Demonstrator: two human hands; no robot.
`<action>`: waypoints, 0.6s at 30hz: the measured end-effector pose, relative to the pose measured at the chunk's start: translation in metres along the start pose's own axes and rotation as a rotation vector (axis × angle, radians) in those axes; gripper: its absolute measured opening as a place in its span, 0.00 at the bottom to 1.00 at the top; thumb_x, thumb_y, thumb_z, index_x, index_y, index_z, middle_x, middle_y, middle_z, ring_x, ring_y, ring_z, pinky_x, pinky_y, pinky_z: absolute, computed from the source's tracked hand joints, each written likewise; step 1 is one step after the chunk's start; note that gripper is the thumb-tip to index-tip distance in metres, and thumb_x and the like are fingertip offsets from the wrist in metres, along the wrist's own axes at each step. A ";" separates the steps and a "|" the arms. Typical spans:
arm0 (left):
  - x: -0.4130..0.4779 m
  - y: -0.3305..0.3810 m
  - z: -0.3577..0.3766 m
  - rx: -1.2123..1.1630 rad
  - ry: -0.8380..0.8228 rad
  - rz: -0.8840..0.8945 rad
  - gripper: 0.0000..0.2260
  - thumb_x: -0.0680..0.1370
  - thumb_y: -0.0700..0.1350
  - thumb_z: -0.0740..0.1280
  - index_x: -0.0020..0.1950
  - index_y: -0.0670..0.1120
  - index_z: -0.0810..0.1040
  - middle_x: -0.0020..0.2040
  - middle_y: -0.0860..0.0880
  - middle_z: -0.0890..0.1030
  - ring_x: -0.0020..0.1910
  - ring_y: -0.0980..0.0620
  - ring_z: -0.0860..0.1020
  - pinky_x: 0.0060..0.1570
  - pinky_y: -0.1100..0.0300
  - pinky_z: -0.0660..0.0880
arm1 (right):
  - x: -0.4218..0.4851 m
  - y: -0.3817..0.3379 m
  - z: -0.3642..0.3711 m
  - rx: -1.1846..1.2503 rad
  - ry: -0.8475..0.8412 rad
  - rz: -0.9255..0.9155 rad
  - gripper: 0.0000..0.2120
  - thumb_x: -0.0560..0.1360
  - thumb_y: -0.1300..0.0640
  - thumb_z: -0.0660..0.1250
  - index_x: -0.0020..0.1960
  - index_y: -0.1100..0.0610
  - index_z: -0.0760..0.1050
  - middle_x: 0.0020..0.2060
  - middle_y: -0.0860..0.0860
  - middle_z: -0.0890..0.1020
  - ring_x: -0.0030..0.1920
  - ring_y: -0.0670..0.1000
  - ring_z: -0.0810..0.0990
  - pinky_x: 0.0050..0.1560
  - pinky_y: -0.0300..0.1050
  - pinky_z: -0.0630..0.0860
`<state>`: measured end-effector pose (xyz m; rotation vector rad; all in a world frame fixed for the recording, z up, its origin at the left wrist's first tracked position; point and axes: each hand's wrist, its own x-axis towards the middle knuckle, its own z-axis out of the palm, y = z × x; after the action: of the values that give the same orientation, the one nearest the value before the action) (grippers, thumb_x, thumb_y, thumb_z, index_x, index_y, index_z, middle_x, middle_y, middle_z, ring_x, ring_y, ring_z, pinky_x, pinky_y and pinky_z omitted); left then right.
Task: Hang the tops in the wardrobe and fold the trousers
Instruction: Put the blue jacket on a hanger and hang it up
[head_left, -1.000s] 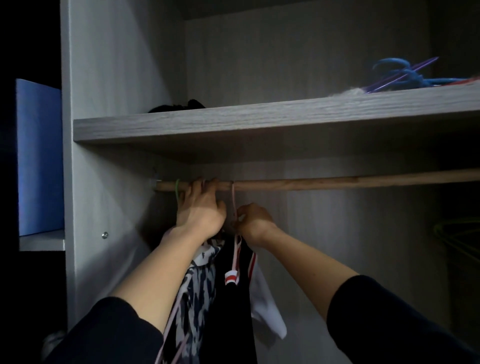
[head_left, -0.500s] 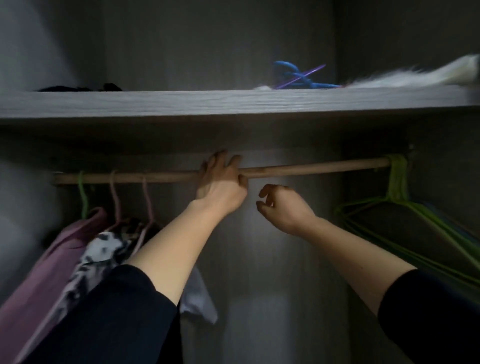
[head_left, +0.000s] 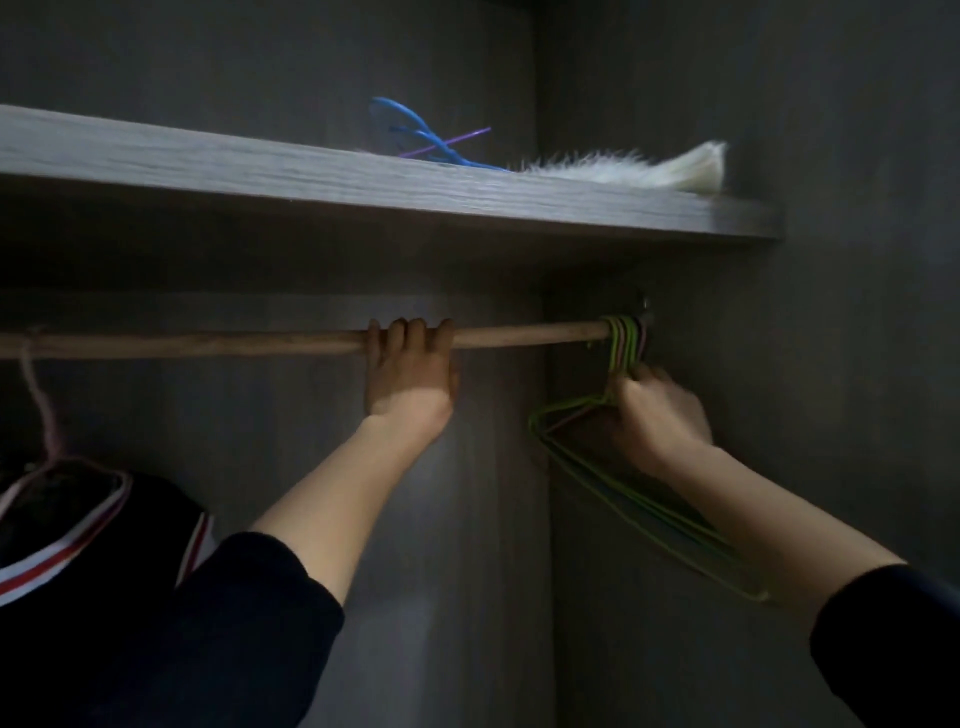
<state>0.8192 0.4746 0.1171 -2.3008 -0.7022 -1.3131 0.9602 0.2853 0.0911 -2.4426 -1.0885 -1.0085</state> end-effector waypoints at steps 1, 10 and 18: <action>-0.001 -0.002 0.004 0.000 0.025 0.014 0.23 0.76 0.46 0.63 0.71 0.45 0.68 0.60 0.40 0.74 0.62 0.39 0.69 0.71 0.42 0.53 | 0.000 0.005 0.003 -0.040 -0.016 0.030 0.16 0.78 0.56 0.62 0.64 0.56 0.71 0.60 0.56 0.74 0.60 0.58 0.73 0.52 0.51 0.74; -0.002 -0.012 0.028 -0.050 0.221 0.076 0.23 0.70 0.44 0.65 0.66 0.43 0.74 0.54 0.40 0.76 0.57 0.41 0.68 0.66 0.41 0.56 | 0.008 0.003 0.005 0.130 -0.052 0.137 0.05 0.76 0.56 0.65 0.50 0.57 0.74 0.48 0.56 0.79 0.49 0.57 0.79 0.47 0.51 0.77; -0.005 -0.010 0.019 -0.056 0.124 0.066 0.27 0.72 0.47 0.68 0.70 0.44 0.70 0.59 0.39 0.73 0.62 0.39 0.68 0.69 0.42 0.52 | 0.032 -0.020 -0.008 0.789 -0.057 0.309 0.06 0.76 0.57 0.66 0.43 0.59 0.76 0.37 0.53 0.78 0.37 0.52 0.77 0.33 0.42 0.70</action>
<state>0.8240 0.4924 0.1045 -2.2425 -0.5514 -1.4476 0.9571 0.3121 0.1189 -1.8979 -0.8591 -0.3136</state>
